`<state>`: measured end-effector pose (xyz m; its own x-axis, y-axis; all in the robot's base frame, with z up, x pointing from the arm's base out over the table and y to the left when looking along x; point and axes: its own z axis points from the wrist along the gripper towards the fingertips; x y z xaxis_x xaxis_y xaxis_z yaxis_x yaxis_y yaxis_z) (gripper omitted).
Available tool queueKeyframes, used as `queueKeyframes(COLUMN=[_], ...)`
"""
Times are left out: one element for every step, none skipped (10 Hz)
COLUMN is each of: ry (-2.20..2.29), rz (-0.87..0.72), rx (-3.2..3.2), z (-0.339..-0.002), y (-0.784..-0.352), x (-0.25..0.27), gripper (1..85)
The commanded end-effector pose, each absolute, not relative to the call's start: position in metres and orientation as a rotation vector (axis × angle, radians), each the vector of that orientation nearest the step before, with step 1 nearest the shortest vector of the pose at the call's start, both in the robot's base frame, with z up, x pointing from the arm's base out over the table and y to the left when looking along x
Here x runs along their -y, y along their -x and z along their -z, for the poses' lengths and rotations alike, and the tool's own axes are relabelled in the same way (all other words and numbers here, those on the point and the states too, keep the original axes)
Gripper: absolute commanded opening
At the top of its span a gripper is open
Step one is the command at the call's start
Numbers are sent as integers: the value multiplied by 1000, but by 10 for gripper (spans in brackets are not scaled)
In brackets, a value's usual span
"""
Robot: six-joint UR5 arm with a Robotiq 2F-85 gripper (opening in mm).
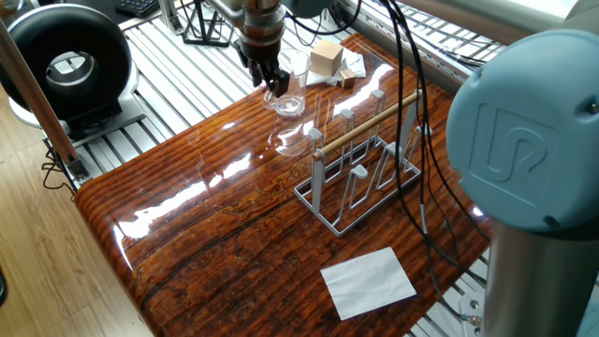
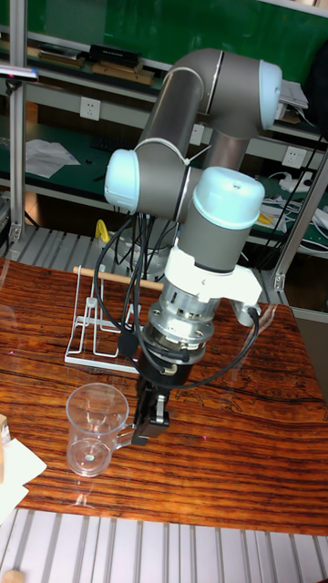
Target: Put the cup on the cup rack
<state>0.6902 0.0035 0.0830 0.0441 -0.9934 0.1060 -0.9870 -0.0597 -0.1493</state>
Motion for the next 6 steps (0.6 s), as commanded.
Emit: queueKeyframes(ry=[2236, 2227, 2222, 2222, 2222, 2228], rz=[258, 229, 227, 217, 216, 208], rx=[-2134, -2147, -2159, -2163, -2167, -2167], z=[-82, -83, -85, -87, -90, -92], y=[-686, -681, -679, -676, -674, -671], x=[-3, -8, -9, -12, -12, -12], gripper=[327, 333, 333, 333, 333, 333])
